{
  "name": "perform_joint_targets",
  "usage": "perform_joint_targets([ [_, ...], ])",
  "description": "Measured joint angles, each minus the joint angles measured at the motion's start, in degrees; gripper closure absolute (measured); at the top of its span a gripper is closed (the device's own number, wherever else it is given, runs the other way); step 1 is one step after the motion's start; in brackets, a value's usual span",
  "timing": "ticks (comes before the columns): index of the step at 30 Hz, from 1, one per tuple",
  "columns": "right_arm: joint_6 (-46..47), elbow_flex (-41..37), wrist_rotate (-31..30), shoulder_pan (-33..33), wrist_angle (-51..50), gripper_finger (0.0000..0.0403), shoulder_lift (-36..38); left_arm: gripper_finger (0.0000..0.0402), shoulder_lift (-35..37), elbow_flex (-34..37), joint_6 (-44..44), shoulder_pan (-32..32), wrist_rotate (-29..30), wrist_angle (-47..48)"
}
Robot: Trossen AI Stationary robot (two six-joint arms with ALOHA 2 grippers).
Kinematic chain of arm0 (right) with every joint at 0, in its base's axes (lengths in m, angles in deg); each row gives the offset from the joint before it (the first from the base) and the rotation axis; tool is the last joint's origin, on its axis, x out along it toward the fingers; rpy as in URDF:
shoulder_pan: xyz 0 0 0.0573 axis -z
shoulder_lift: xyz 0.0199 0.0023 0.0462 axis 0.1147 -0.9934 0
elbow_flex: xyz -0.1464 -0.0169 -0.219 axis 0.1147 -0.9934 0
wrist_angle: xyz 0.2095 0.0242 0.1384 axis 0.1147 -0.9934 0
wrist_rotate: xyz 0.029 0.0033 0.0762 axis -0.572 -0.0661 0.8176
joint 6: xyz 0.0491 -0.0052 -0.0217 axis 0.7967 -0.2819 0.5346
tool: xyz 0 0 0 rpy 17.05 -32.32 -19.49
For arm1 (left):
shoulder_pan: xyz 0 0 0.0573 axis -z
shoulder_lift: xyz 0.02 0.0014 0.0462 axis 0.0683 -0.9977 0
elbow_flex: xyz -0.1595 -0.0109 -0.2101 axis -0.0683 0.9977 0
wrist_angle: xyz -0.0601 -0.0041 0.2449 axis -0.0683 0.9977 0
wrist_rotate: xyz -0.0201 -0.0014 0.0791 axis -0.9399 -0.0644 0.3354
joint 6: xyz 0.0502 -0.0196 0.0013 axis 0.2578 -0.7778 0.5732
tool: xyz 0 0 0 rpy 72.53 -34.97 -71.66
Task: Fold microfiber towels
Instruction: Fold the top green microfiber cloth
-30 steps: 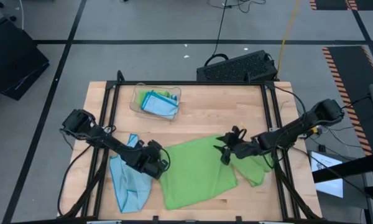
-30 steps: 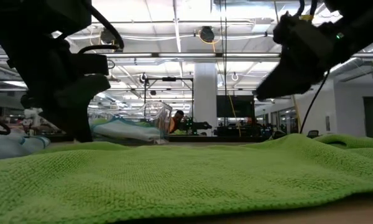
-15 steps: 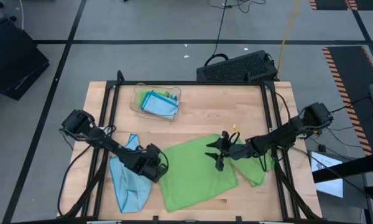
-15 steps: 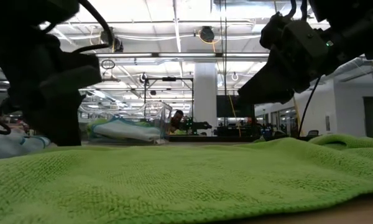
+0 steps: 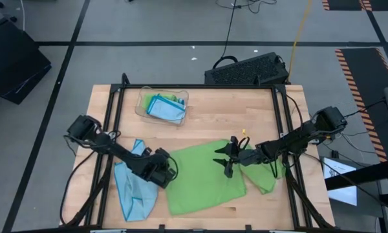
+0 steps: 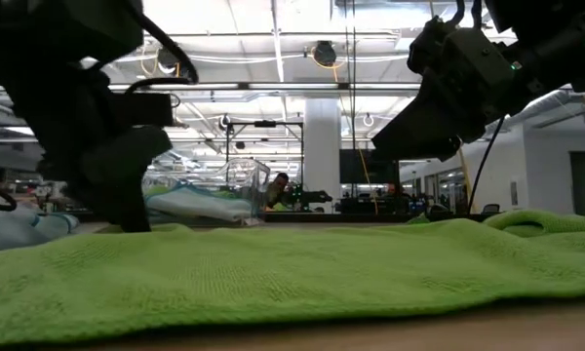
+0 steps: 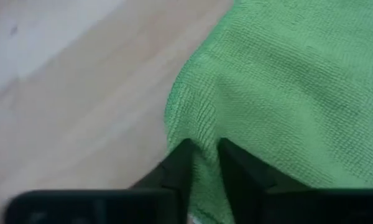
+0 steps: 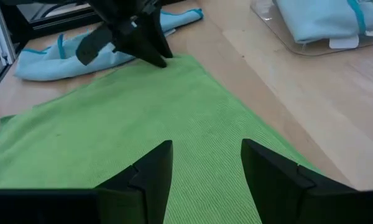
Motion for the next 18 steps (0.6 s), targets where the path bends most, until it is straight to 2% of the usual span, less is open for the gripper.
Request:
perform_joint_targets([
  [3,0.7,0.0,-0.1,0.0,0.4,0.0218,0.0,0.0382,-0.6,0.1,5.8,-1.2,2.7,-2.4],
  [7,1.2,0.0,-0.5,0.4,0.4,0.0218,0.0,0.039,-0.7,-1.5,10.9,-2.5,7.0,-2.3],
  [10,1.5,0.0,-1.8,0.5,0.4,0.0218,-0.1,0.0397,-0.3,-3.5,13.2,-4.1,7.2,-1.9],
  [14,1.5,0.0,-1.8,0.5,0.0,0.0218,-0.2,0.038,-0.3,-4.1,12.6,-5.8,6.4,-1.3],
  [18,1.5,0.0,-1.8,0.4,-0.1,0.0218,-0.2,0.0339,-0.3,-4.2,7.7,-6.8,4.4,0.6],
])
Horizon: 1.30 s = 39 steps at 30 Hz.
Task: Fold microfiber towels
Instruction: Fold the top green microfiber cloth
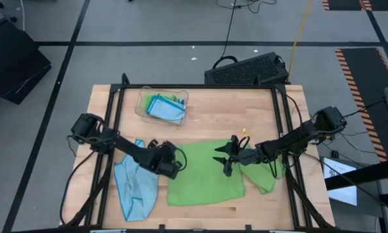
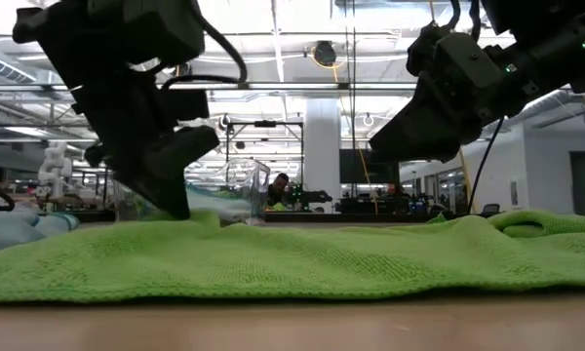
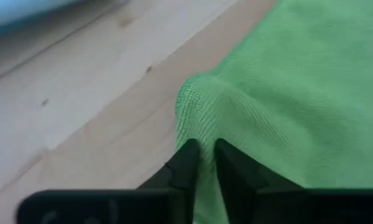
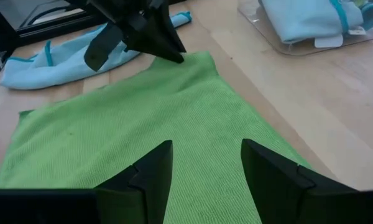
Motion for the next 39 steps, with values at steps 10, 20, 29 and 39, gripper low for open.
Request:
perform_joint_targets([
  [10,-0.1,0.0,0.0,0.1,-0.8,0.0218,0.0,0.0238,0.0,0.0,-10.3,0.9,-2.5,10.7],
  [20,-0.1,0.0,0.0,0.1,-0.9,0.0218,0.0,0.0227,3.6,0.0,-16.0,4.9,-3.0,14.4],
  [29,0.0,0.0,0.0,0.1,-1.1,0.0218,0.0,0.0227,6.6,-0.1,-12.9,12.0,-3.3,16.5],
  [39,0.0,0.0,0.0,0.1,-1.0,0.0218,0.0,0.0227,5.5,3.9,6.8,17.5,-1.2,15.6],
])
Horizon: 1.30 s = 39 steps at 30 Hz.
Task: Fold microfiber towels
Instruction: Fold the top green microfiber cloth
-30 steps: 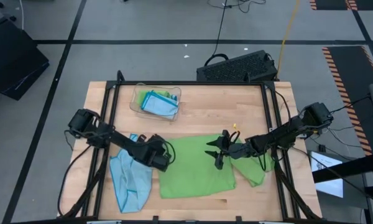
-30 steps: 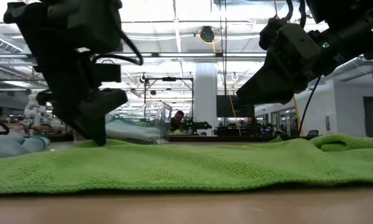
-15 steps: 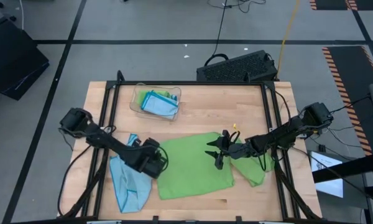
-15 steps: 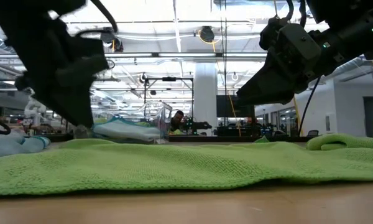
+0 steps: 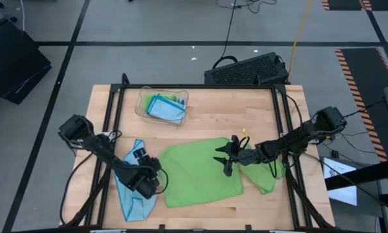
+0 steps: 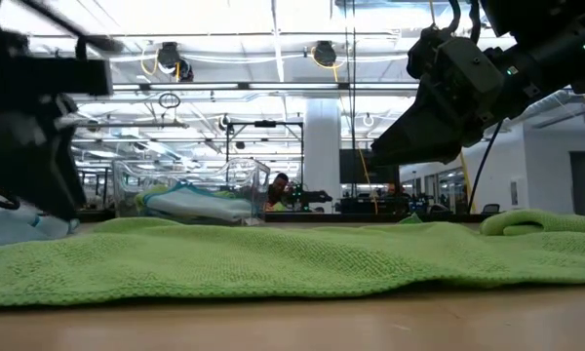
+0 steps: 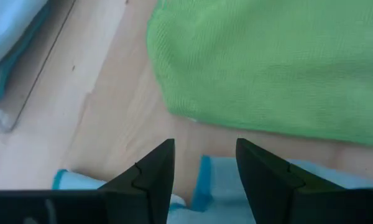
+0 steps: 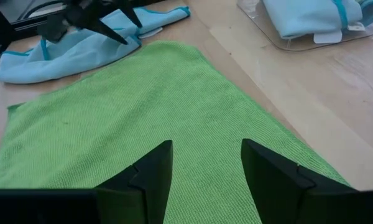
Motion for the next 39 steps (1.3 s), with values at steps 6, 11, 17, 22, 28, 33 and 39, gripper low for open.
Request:
perform_joint_targets([
  [6,0.0,0.0,0.0,0.0,0.2,0.0218,0.0,0.0227,0.1,5.4,6.7,-1.9,1.9,-8.1],
  [11,0.0,0.0,0.0,0.0,0.2,0.0218,0.0,0.0227,0.2,6.8,12.1,-5.0,2.5,-10.5],
  [17,-0.1,0.0,0.0,0.0,0.2,0.0218,0.0,0.0228,0.0,7.1,22.6,-7.7,6.1,-12.0],
  [22,-0.1,0.0,0.0,0.0,0.2,0.0218,0.0,0.0263,0.0,7.1,27.3,-9.3,10.6,-13.6],
  [28,-0.1,0.0,0.0,0.0,0.2,0.0218,0.0,0.0329,0.0,7.1,27.5,-10.0,13.8,-18.8],
  [33,-0.2,0.0,0.0,0.0,0.1,0.0218,0.0,0.0354,0.0,7.0,28.2,-10.0,14.9,-22.8],
  [39,-0.2,0.0,0.0,0.0,0.1,0.0218,0.0,0.0362,0.1,7.0,10.2,-11.0,15.1,-21.4],
])
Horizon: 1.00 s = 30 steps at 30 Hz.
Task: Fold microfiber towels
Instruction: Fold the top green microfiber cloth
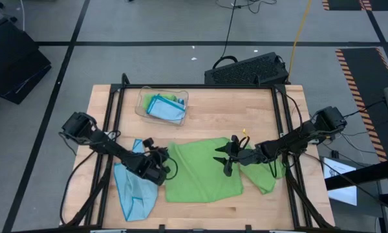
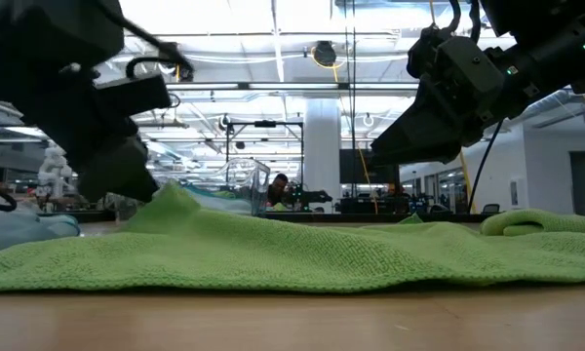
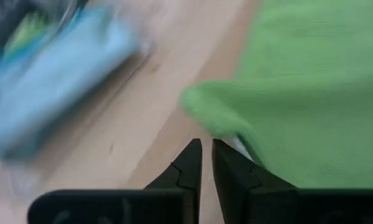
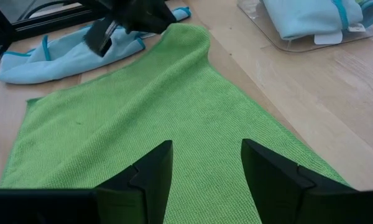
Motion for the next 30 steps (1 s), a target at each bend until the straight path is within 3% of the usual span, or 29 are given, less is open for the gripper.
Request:
perform_joint_targets([
  [5,0.0,0.0,0.2,0.0,0.0,0.0218,0.0,0.0362,2.1,0.0,-22.5,-2.7,-4.9,7.6],
  [7,0.0,0.0,0.2,0.0,0.0,0.0218,0.0,0.0362,2.7,0.0,-27.6,-3.1,-6.7,7.7],
  [13,0.0,0.0,0.2,0.0,-0.3,0.0218,0.0,0.0351,3.3,0.0,-28.8,-3.2,-8.8,3.0],
  [24,0.0,0.0,0.2,0.0,-0.4,0.0218,0.0,0.0249,3.3,0.0,-30.1,-3.2,-13.6,0.6],
  [30,0.0,0.0,0.2,0.0,-0.4,0.0218,0.0,0.0228,4.7,0.0,-29.8,-3.2,-14.7,1.7],
])
